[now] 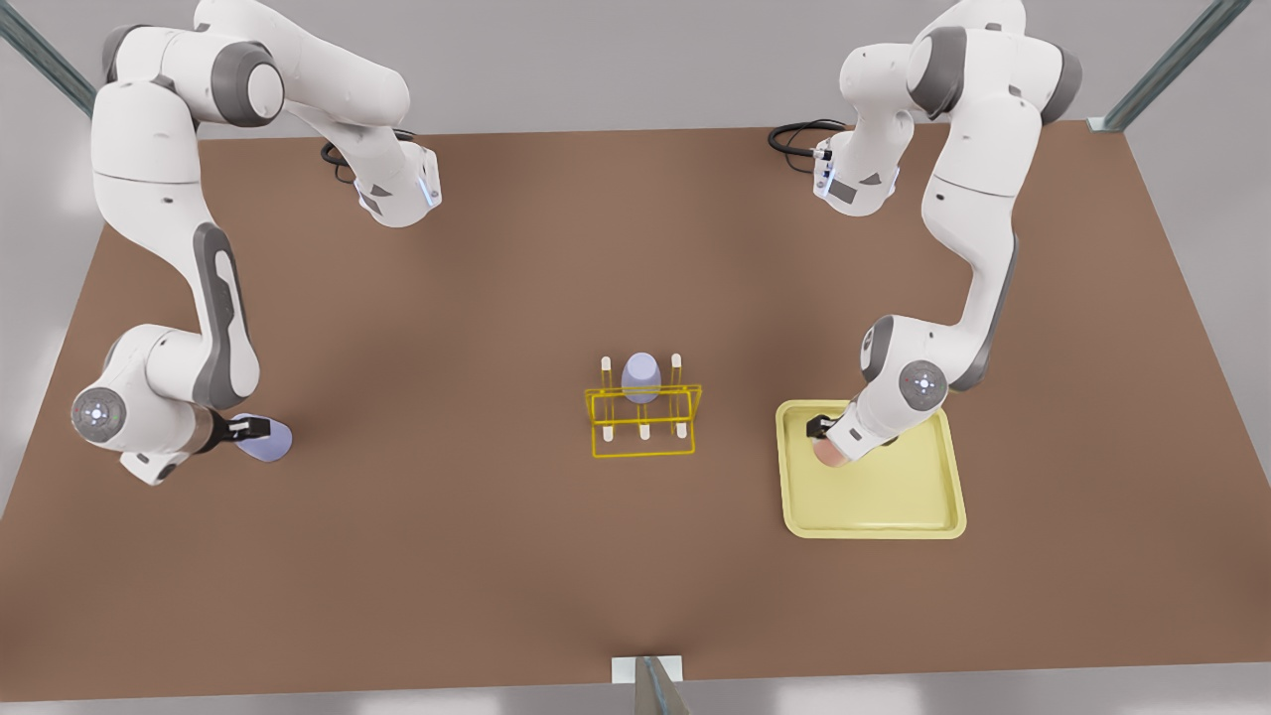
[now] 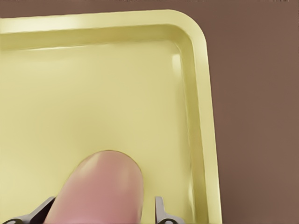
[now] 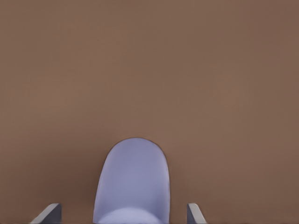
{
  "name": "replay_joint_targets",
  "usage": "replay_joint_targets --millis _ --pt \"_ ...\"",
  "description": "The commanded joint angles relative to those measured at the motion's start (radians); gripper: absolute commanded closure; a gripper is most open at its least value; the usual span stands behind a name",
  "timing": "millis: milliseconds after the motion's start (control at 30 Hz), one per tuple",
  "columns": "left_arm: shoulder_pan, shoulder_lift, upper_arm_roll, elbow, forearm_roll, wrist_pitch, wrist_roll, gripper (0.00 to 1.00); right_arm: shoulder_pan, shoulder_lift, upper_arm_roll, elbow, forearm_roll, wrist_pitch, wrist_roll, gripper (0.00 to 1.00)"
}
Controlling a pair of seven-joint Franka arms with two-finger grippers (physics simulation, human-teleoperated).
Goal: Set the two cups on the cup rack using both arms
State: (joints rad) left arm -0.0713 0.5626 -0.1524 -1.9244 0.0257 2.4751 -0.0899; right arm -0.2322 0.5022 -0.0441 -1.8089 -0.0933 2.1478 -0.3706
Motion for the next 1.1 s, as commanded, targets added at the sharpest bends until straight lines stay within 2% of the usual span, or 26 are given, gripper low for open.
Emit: replay_joint_targets --millis 0,33,333,433,900,1067 --pt "-0.004 0.005 0.008 -0.002 0.003 0.015 0.019 0.05 -0.006 -0.001 0.0 -0.021 0.001 0.072 -0.065 0.0" --pt "-0.005 0.0 0.014 -0.002 0.005 0.013 0.018 0.11 -0.006 0.001 0.0 -0.033 -0.003 0.087 -0.065 0.0" --pt "-0.007 -0.009 0.028 0.004 0.023 0.013 0.015 0.11 -0.03 -0.002 0.001 -0.118 0.049 0.256 -0.051 0.0" --pt "-0.005 -0.036 0.027 0.004 0.023 0.007 -0.007 0.11 -0.035 -0.002 0.001 -0.132 0.061 0.259 -0.048 0.0" --pt "-0.012 -0.004 0.027 0.004 0.025 0.034 -0.017 0.11 -0.032 -0.005 0.001 -0.184 0.061 0.293 -0.051 0.0" --pt "-0.018 0.008 0.027 0.004 0.025 0.038 -0.019 0.11 -0.033 -0.001 0.0 -0.182 0.061 0.293 -0.053 0.07"
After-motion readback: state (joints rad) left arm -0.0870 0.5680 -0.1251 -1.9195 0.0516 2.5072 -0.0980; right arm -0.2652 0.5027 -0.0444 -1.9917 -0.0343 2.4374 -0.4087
